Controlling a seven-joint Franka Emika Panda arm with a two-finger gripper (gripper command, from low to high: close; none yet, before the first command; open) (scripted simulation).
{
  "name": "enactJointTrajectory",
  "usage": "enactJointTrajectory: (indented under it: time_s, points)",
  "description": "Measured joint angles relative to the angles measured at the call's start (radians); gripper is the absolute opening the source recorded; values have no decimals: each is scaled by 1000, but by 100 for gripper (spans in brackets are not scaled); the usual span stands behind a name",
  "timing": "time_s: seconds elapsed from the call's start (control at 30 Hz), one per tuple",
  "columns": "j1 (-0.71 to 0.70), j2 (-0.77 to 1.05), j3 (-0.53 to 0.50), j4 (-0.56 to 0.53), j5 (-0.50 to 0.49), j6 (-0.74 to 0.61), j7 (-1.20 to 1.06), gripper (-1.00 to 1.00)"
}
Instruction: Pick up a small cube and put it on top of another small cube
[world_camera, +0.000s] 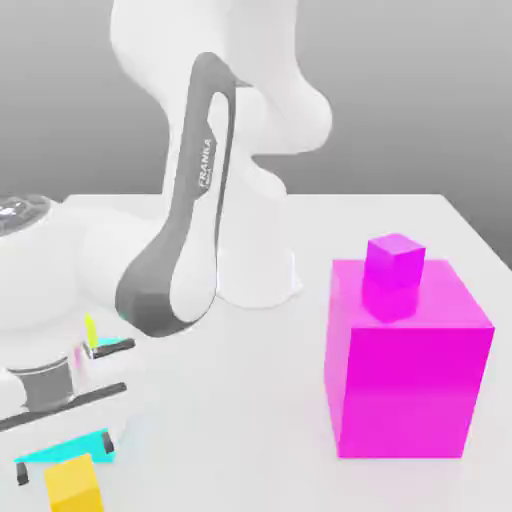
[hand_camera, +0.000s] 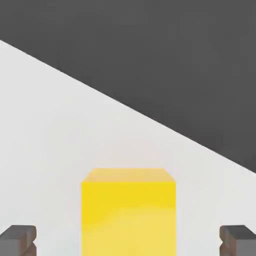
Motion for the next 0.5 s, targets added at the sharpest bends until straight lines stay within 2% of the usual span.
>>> enactJointTrajectory:
  time_s: [0.23,0.5]
  points:
    - [-1,7,2,2,6,2,-6,-100]
    - [74,-244,-117,-84,-171,-158,63,-100]
